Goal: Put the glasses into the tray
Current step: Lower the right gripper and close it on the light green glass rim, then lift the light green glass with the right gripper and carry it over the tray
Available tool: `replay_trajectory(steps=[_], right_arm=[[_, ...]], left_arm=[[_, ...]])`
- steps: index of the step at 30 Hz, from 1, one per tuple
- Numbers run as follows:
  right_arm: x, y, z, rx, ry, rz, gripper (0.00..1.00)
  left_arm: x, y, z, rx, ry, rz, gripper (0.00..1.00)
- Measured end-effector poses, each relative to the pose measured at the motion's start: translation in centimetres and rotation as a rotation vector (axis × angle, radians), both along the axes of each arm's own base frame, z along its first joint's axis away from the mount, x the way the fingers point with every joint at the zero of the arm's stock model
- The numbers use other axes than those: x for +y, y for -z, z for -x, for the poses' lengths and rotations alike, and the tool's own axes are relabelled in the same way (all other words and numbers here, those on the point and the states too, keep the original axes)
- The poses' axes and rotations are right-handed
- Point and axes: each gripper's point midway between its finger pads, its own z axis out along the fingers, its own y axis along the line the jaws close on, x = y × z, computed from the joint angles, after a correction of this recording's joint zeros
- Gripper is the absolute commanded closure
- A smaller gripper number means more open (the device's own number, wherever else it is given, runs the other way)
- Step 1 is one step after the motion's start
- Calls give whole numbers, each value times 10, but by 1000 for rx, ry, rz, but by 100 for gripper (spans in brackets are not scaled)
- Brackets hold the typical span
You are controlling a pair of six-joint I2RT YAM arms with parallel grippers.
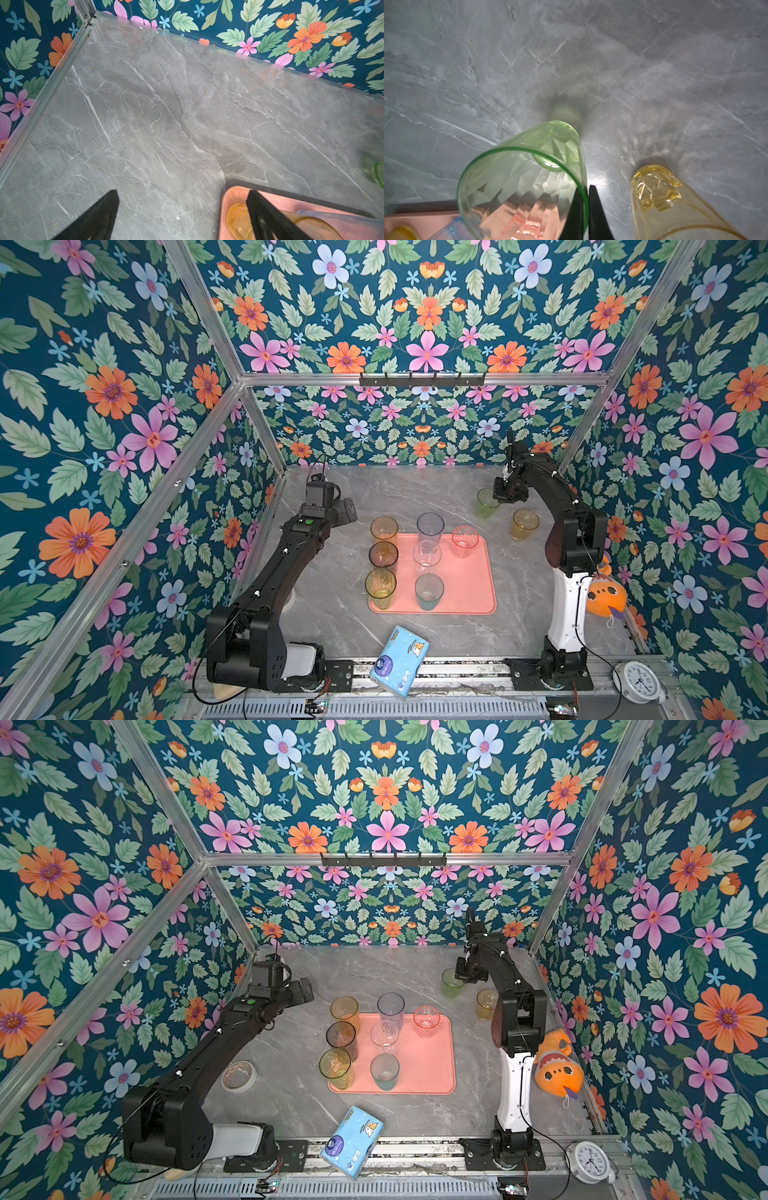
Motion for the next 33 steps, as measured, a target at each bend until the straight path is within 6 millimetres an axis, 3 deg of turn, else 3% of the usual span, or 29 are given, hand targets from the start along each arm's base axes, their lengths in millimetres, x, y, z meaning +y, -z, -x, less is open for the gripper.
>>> replay_trajectory(steps=[10, 17, 26, 33], right_arm=[[-3, -40, 10, -54, -4, 10, 100], [-5, -67, 28, -75, -5, 15, 100], [-8, -78, 65, -64, -5, 21, 100], [-9, -72, 100, -27, -6, 24, 100]], left_arm=[[-1, -2, -1, -3, 2, 2, 1], [-2, -3, -1, -4, 8, 7, 1], [-2, -1, -1, 1, 8, 7, 1], [-3, -1, -2, 1, 10, 9, 1]])
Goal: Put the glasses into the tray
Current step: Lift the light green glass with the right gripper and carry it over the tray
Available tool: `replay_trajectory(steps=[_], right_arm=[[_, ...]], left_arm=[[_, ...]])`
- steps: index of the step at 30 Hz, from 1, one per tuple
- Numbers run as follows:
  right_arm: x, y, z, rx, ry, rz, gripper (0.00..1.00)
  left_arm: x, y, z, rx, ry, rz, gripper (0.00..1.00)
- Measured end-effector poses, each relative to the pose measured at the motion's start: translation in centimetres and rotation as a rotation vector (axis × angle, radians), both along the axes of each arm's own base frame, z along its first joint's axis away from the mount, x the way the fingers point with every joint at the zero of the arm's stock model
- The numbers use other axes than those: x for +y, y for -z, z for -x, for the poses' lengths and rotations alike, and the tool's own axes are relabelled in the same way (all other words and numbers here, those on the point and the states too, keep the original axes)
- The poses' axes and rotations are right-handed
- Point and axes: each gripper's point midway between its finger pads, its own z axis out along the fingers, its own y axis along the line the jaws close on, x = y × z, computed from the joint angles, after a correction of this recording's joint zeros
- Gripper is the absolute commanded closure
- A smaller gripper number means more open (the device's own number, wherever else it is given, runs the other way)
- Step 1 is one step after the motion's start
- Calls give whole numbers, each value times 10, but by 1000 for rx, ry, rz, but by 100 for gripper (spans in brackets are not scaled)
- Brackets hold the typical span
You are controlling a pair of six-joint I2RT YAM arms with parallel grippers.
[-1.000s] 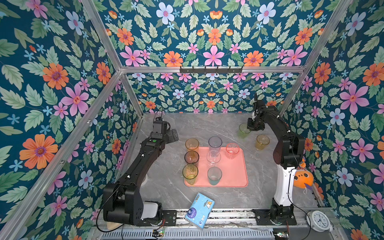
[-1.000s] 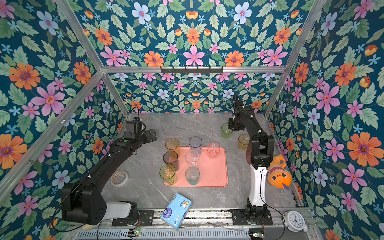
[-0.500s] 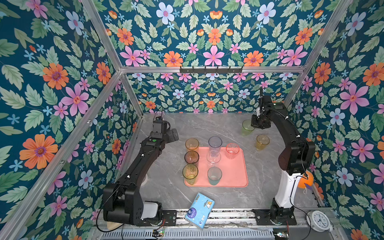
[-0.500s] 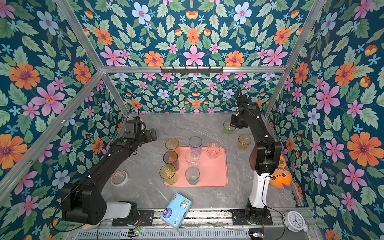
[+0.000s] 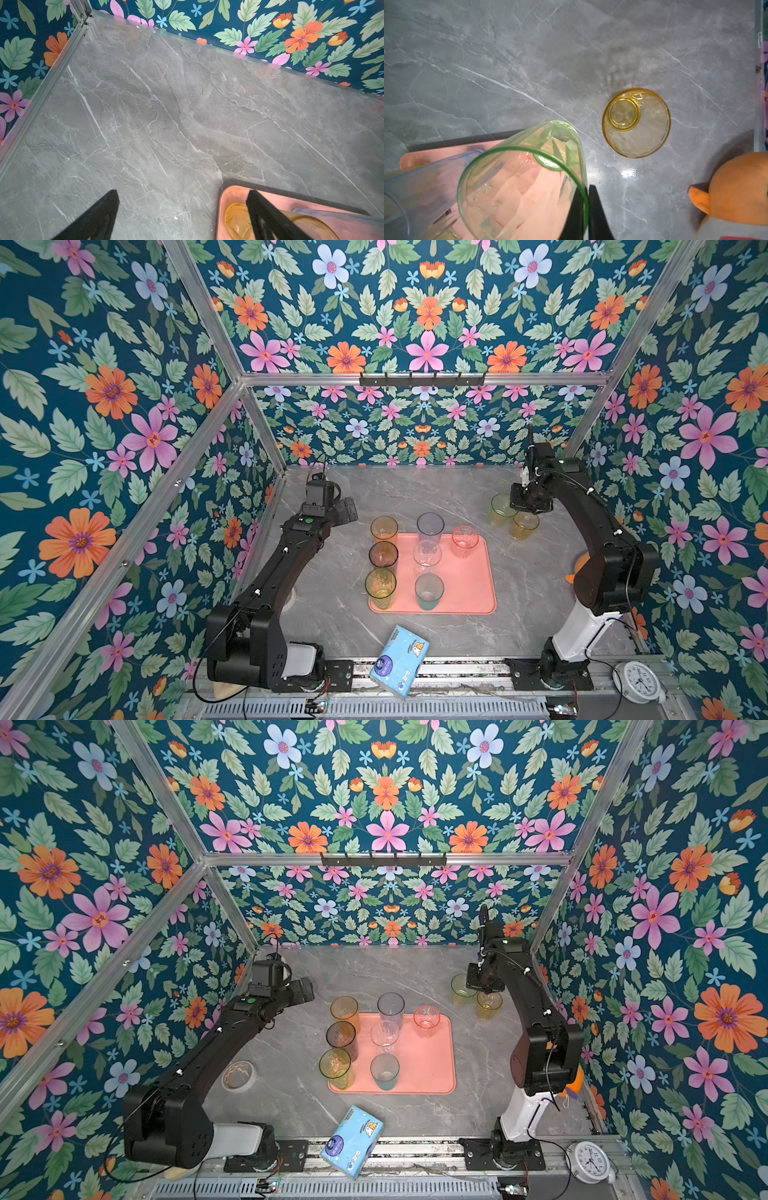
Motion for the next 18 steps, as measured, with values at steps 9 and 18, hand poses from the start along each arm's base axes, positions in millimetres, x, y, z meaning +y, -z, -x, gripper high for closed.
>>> replay_trajectory(steps=[9, 18], right_arm=[[15, 9, 35, 37, -26, 16, 100], [23, 18, 74, 57, -55, 45, 100]], left_arm=[[-3, 0, 0, -1, 12, 11, 2], [-3, 1, 1, 3, 15, 14, 2]])
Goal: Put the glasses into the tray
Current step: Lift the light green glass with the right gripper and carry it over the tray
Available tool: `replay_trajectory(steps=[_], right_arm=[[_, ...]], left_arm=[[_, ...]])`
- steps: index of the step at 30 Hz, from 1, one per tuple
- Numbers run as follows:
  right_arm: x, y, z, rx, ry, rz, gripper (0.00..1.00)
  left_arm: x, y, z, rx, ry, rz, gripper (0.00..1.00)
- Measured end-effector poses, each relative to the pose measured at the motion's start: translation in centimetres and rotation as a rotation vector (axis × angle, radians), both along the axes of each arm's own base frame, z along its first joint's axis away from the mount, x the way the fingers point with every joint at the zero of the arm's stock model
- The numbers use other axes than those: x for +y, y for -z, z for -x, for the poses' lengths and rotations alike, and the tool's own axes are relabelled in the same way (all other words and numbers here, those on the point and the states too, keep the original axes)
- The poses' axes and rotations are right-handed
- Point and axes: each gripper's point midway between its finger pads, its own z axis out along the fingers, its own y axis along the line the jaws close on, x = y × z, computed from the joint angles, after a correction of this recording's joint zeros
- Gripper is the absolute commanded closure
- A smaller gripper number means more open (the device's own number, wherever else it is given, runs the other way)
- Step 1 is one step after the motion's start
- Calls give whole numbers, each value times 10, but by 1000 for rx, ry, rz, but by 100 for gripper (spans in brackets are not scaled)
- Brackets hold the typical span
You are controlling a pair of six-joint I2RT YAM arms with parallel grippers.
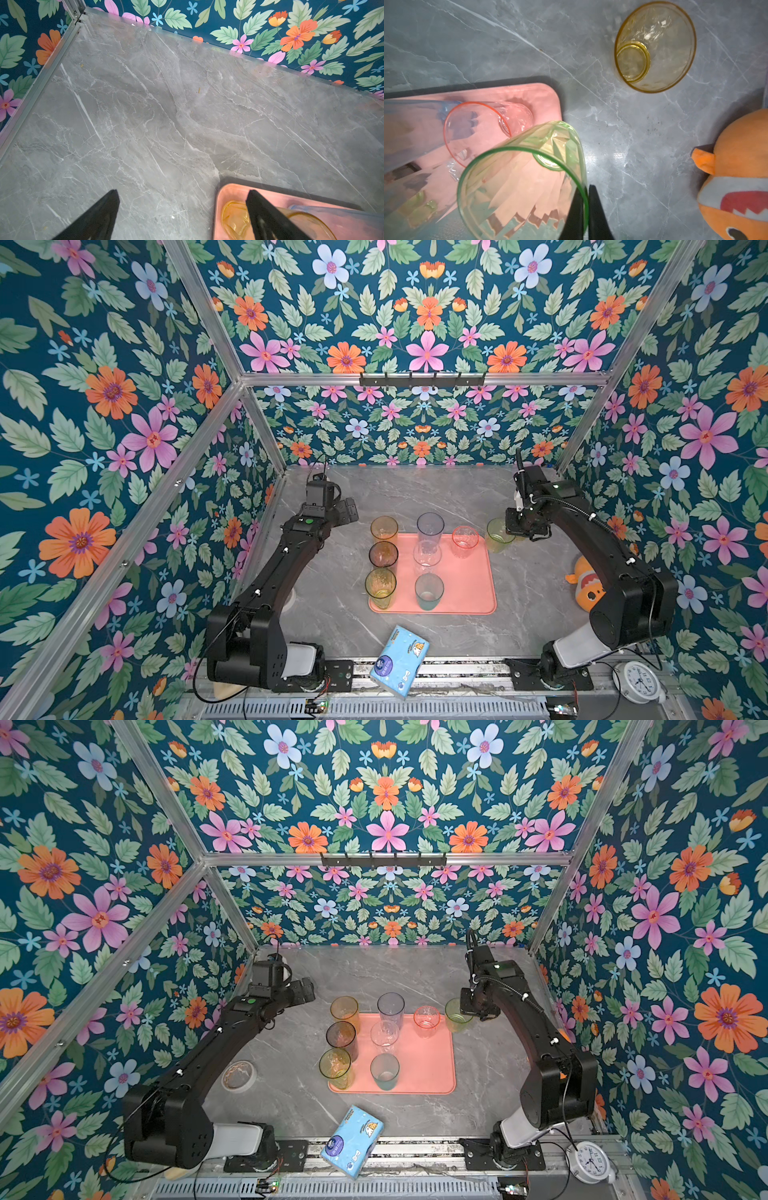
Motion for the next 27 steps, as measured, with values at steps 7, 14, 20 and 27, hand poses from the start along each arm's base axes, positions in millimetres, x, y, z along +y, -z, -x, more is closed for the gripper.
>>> replay_trajectory(steps=[7, 14, 20, 27], right_arm=[[11, 10, 20, 24, -43, 0, 100], [15, 22, 38, 48, -57, -2, 100], [37, 30, 48, 51, -110, -15, 100], [60, 36, 54, 39, -167, -14, 100]], left_arm=[[0, 0, 0, 0, 0, 0, 1], [0, 0, 1, 1, -2, 3, 2], [0, 0, 1, 1, -2, 3, 2], [0, 0, 1, -1, -2, 4, 2]])
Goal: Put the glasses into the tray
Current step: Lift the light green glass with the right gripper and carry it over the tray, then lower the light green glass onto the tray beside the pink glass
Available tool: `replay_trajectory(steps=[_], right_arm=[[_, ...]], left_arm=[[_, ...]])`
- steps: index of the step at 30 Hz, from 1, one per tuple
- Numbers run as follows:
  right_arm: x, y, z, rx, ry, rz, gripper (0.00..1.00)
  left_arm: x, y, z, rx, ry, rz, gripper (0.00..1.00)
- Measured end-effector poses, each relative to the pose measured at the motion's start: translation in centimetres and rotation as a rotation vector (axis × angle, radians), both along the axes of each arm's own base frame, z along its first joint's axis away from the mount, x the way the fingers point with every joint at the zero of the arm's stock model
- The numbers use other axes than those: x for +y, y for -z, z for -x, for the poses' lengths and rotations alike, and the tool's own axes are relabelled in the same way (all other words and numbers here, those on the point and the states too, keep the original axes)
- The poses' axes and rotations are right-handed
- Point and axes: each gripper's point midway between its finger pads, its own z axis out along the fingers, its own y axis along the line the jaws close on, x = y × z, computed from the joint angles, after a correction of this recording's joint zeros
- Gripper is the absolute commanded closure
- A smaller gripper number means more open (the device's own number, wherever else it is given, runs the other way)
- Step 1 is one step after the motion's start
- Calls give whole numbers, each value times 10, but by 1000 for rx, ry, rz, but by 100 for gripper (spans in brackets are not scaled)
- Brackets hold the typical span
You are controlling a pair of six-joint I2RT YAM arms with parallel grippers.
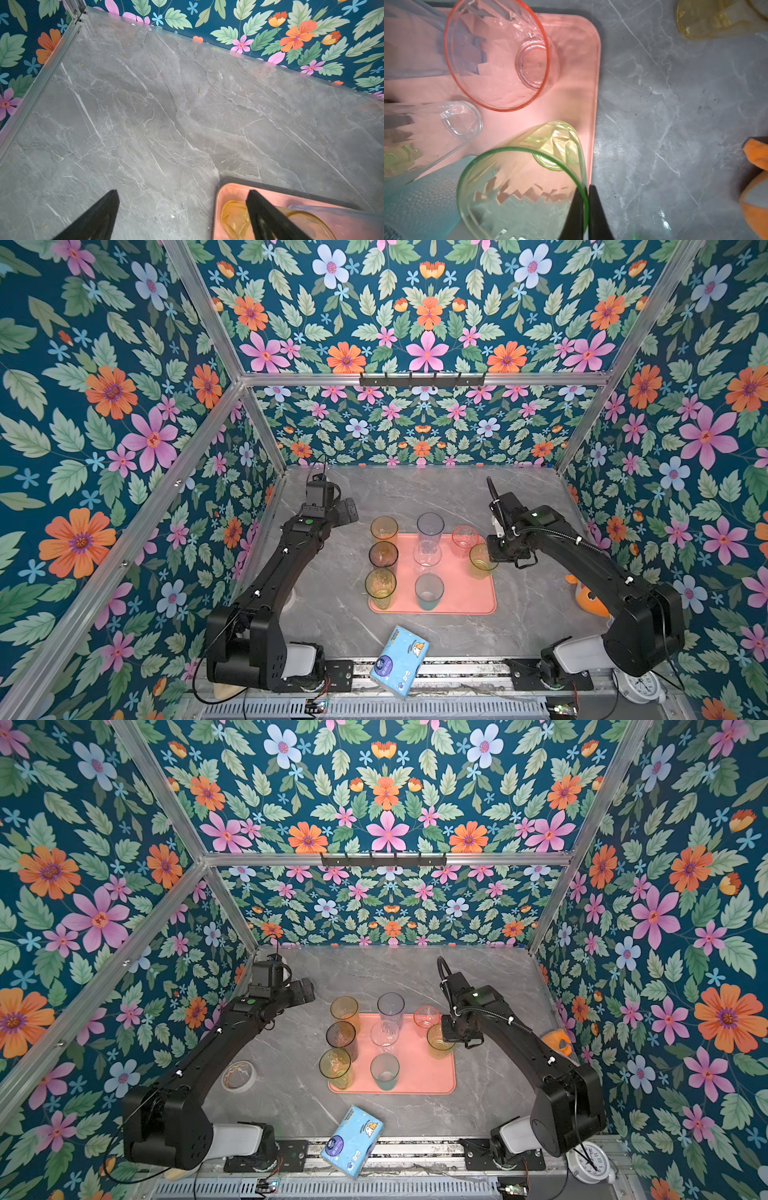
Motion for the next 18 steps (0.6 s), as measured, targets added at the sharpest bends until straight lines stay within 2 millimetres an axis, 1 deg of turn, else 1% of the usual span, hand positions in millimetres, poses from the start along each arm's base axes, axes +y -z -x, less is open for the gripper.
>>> replay_trajectory(steps=[12, 18], right_arm=[[30, 11, 2, 4, -54, -5, 100], [32, 19, 4, 14, -56, 3, 100]], left_arm=[[0, 5, 2, 11, 0, -2, 2], [0, 4, 3, 9, 0, -1, 2]])
